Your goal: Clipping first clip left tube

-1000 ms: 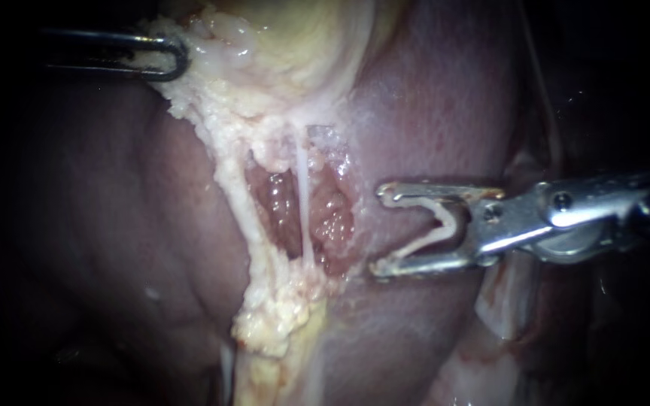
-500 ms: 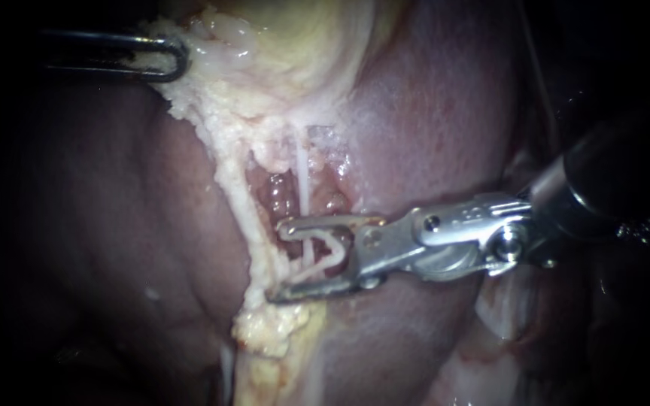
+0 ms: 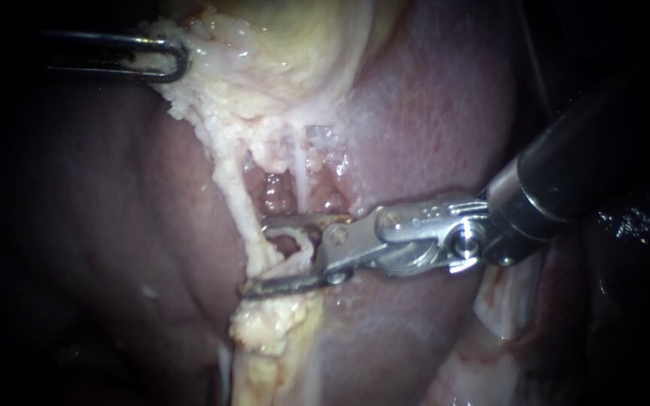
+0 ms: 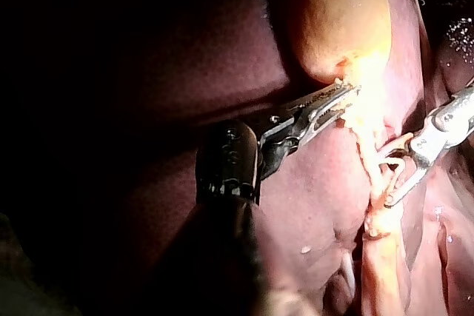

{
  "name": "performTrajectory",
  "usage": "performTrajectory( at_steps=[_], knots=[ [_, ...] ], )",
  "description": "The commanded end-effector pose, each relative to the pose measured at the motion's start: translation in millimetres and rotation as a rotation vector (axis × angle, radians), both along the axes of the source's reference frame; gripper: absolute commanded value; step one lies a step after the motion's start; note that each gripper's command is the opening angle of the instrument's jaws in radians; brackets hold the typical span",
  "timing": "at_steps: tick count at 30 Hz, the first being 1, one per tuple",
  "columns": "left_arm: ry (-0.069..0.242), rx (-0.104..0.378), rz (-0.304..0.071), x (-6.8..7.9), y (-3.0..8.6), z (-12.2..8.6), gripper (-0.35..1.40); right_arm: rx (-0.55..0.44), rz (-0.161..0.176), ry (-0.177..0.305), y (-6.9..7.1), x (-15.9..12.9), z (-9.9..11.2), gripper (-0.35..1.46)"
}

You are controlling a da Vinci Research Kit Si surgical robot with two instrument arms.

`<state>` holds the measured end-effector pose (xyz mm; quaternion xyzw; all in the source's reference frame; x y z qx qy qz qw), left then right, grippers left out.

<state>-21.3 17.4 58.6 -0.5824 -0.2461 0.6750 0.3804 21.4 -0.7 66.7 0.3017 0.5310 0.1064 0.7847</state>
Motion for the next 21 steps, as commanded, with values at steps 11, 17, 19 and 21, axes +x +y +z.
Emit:
performTrajectory(
  at_steps=[11,17,19,21],
  knots=[
    [0.001,0.000,-0.001,-0.1,0.0,0.0,-0.35,0.066,0.007,0.043,-0.9,3.1,1.0,0.45],
    [0.001,0.000,-0.001,-0.2,0.0,0.1,-0.35,0.124,0.044,0.081,-1.1,3.3,0.2,0.45],
    [0.001,0.000,-0.001,-0.2,0.0,0.1,-0.35,0.140,0.050,0.092,-1.3,3.4,-0.5,0.46],
    [0.001,0.000,-0.001,-0.2,0.0,0.1,-0.35,0.156,0.057,0.105,-1.6,3.6,-1.4,0.47]
  ],
)
